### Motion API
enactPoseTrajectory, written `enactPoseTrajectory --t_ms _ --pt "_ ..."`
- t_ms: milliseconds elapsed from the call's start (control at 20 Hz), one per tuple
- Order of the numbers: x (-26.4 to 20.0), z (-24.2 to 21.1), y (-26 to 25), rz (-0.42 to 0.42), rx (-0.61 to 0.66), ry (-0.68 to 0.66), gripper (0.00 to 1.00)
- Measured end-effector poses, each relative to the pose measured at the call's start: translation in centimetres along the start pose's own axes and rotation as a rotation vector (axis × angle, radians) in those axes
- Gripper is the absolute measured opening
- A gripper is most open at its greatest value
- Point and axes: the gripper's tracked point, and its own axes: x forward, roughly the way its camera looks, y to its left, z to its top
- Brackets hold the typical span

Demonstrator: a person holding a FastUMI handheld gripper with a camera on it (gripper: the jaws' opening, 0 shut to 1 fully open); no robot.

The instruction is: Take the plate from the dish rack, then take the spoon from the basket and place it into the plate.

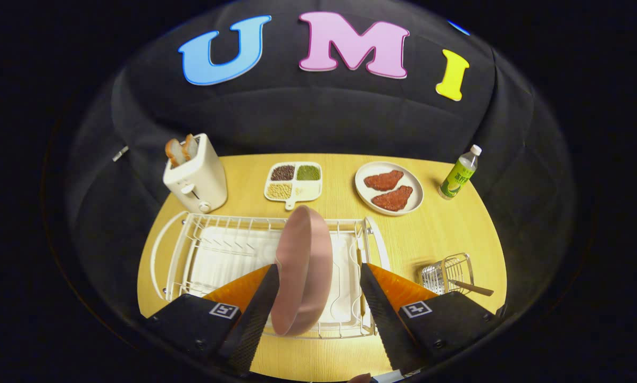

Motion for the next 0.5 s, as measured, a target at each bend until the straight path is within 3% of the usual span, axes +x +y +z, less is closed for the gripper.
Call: enactPoseTrajectory --t_ms 100,250,500 --pt "2.1 -1.0 -0.3 -0.047 -0.013 0.041 0.83" --pt "3.4 -1.3 0.5 -0.076 0.025 0.061 0.39" --pt "2.6 -0.3 0.6 -0.121 -0.023 0.073 0.33"
